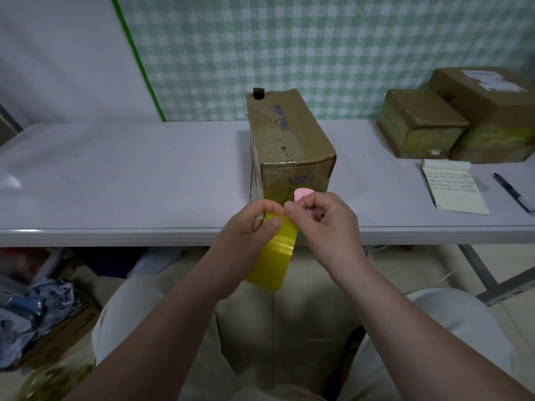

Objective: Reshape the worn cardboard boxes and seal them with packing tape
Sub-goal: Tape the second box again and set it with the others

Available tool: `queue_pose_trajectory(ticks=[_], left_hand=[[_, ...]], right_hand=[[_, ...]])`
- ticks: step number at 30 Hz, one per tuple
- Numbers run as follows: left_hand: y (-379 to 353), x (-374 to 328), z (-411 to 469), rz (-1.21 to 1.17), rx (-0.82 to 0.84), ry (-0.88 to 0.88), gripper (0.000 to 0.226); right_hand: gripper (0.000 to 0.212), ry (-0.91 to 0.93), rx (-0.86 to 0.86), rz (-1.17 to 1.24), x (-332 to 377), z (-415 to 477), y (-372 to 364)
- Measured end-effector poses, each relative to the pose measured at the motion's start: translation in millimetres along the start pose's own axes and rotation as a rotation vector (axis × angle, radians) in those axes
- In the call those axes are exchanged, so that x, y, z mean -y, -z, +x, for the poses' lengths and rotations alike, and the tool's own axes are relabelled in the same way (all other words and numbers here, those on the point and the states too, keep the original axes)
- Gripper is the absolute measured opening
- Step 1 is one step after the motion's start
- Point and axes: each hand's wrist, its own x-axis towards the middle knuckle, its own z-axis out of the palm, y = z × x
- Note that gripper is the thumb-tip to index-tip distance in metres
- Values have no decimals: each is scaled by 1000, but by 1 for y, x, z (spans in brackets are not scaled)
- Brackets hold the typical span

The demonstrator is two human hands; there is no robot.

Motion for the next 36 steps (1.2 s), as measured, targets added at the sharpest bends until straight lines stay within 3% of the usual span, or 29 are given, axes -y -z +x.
queue_pose_trajectory(ticks=[4,7,13,17,22,26,29,31,33,36], left_hand=[[6,-3,5,120,-46,-28,11],[14,-4,12,322,-185,-86,11],[41,-5,29,722,-475,-141,15],[49,5,49,933,-495,-61,22],[47,21,67,1087,-430,1,29],[53,27,74,1000,-300,30,47],[59,13,69,940,-309,-67,85],[60,-4,66,875,-305,-248,97],[60,-18,68,825,-287,-435,91],[61,-29,80,855,-231,-548,70]], right_hand=[[19,-10,-24,-4,-2,1,-1],[13,-88,-59,-10,-7,6,5],[14,-189,-97,-373,-45,33,33],[40,-173,-45,-603,-70,55,39],[41,-62,178,-857,-97,75,43],[33,-45,204,-751,-97,79,45],[32,13,-16,-486,-75,76,46],[29,102,-199,-359,-51,73,46],[30,193,-291,-277,-21,71,42],[36,356,-229,-304,9,75,31]])
